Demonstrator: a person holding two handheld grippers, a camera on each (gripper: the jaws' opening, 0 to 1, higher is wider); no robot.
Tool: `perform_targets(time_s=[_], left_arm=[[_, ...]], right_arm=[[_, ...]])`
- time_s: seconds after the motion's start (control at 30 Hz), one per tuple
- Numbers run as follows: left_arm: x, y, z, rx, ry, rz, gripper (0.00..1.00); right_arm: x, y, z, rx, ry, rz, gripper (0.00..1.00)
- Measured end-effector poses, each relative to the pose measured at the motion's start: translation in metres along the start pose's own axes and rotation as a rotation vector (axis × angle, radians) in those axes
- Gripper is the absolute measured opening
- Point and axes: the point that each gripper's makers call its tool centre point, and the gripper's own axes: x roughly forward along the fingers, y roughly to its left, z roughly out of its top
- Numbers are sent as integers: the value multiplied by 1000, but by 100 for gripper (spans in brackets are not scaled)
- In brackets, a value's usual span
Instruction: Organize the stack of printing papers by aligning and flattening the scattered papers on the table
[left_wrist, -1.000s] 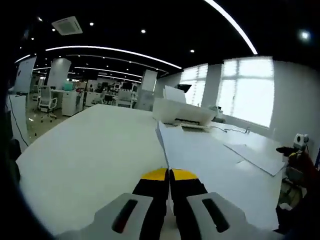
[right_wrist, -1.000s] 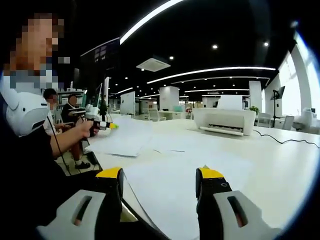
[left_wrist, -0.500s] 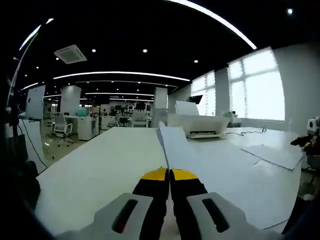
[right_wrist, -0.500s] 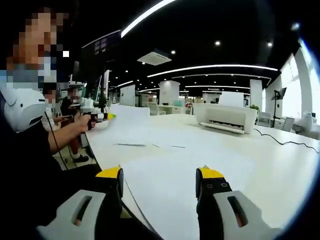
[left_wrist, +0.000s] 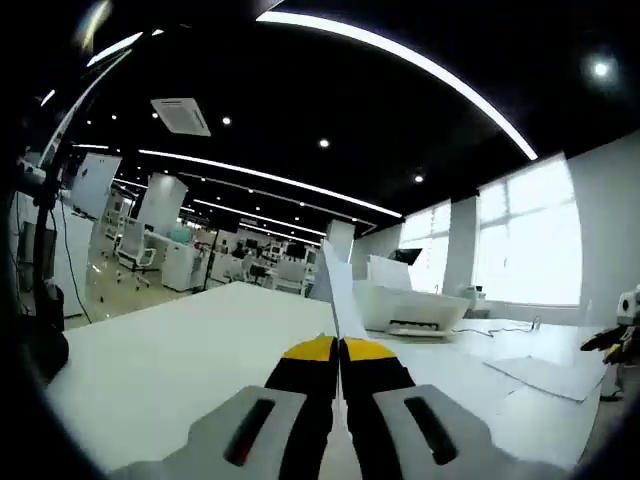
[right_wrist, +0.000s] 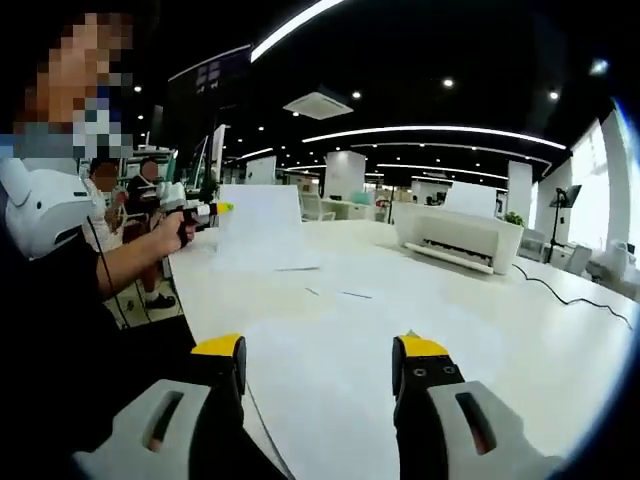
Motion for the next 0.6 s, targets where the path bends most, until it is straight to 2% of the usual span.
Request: perform_targets(time_s=[0.07, 0.3, 0.4, 0.6], left_arm=[[2, -9, 10, -24, -59, -59, 6], [3, -23, 14, -45, -61, -175, 6], [3, -24, 13, -37, -68, -187, 6], [0, -25, 11, -54, -67, -196, 6]], right_arm=[[-1, -3, 2, -20, 16, -9, 57], [-4, -15, 14, -79, 67, -18, 61], [-3, -25, 16, -88, 99, -28, 63], [-1, -62, 18, -60, 124, -98, 66]])
